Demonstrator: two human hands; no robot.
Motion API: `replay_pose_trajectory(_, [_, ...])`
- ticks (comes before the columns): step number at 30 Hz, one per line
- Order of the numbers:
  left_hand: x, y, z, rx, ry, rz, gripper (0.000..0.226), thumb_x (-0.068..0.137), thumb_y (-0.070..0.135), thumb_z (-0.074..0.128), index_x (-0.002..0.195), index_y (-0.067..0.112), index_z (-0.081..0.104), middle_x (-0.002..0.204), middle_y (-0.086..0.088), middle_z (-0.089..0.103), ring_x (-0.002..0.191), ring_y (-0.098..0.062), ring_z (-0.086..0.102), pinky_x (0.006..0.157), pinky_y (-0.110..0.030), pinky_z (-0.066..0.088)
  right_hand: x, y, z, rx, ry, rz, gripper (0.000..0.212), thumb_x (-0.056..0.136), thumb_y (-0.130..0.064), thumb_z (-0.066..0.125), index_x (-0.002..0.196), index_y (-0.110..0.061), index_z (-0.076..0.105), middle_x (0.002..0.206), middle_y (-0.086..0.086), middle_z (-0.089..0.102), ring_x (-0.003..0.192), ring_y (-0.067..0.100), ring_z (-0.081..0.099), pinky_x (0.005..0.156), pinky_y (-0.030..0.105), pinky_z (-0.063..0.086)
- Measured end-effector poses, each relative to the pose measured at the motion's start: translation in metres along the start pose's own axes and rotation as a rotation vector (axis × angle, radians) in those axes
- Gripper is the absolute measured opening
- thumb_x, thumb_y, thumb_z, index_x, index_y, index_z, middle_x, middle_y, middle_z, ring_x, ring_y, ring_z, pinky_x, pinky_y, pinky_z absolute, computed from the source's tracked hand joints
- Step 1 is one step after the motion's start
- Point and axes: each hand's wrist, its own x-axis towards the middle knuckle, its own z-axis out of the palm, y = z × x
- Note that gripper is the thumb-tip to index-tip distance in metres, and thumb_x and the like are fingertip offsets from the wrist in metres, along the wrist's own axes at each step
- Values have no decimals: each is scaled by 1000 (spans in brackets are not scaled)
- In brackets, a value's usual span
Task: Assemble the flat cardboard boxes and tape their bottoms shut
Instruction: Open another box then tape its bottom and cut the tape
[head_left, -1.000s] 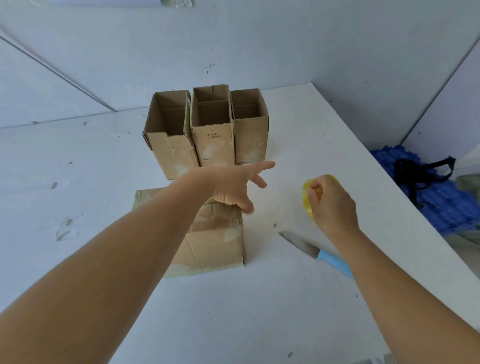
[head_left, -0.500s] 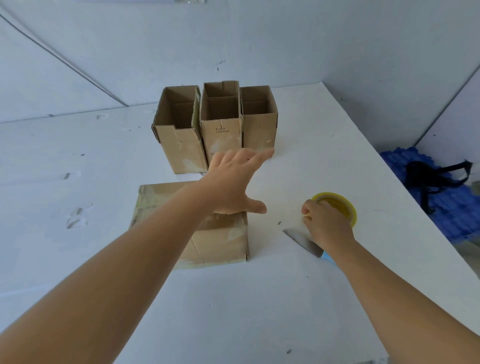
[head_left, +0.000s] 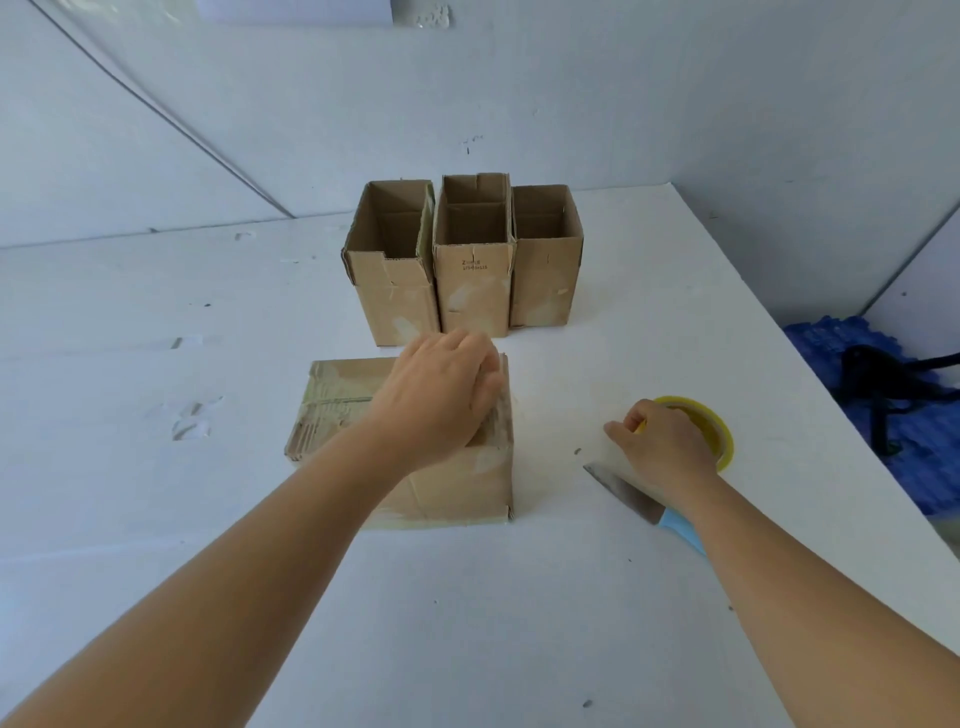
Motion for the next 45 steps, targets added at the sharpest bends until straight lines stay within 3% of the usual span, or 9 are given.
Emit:
replay_pose_trajectory(9, [-44,-6,-7,58,14,-31,42,93,45,43,128,23,52,133,9,51,124,-10,41,107,-26,16,-12,-17,-11,65,75,52,50,87,-58,47,126,-27,53,132,13,43,124,34,37,100,43,34])
replay_pose_trajectory(12, [-53,-5,-7,65,-2,-71,53,91,52,35,135,24,46,139,11,46,129,-9,37,112,-33,17,-30,-46,-17,347,85,-6,55,87,-54,50,131,-21,48,126,8,53,115,27,47,93,39,39])
replay_pose_trajectory(20, [-67,-9,3,101,-42,-140,61,92,56,23,146,28,30,154,14,24,143,-4,10,115,-33,3,-58,-103,-4,1156,-537,483,42,85,-58,55,99,-19,57,93,-1,70,86,18,63,75,32,39])
replay_pose_trajectory(24, [-66,-12,5,107,-43,-137,59,93,55,26,145,28,32,154,13,26,143,-5,14,115,-34,11,-59,-104,2,1329,-487,553,18,86,-34,65,79,-20,57,58,-9,62,69,11,59,66,29,36])
replay_pose_trajectory(30, [-65,-15,9,132,-80,-119,64,90,59,15,147,32,27,155,15,23,144,-5,11,115,-34,12,-64,-109,15,1288,-228,452,27,83,-15,62,62,-21,46,52,-6,48,57,10,45,59,25,31])
replay_pose_trajectory(37, [-63,-18,12,164,-102,-121,65,90,56,9,148,31,24,157,14,18,145,-5,8,115,-35,13,-78,-130,37,1190,-178,401,30,93,-27,53,102,1,59,98,16,66,88,33,66,71,44,57])
replay_pose_trajectory(41, [-66,-18,12,200,-123,-101,66,90,54,2,150,30,15,159,12,9,145,-5,-1,116,-35,9,-87,-125,25,998,66,155,21,96,-28,37,96,-18,56,100,5,51,89,20,51,73,31,44])
replay_pose_trajectory(43, [-67,-19,11,199,-131,-97,66,90,53,0,151,29,10,159,12,2,144,-4,-8,118,-34,3,-97,-133,16,947,15,-36,44,96,-42,31,130,-21,48,130,-6,51,119,11,48,101,28,40])
replay_pose_trajectory(45, [-68,-18,11,178,-154,-96,67,89,54,-2,151,28,4,158,12,-4,142,-2,-14,116,-32,-4,-109,-142,16,857,-59,-169,51,99,-45,27,147,-27,28,144,-20,33,129,-7,31,101,10,28])
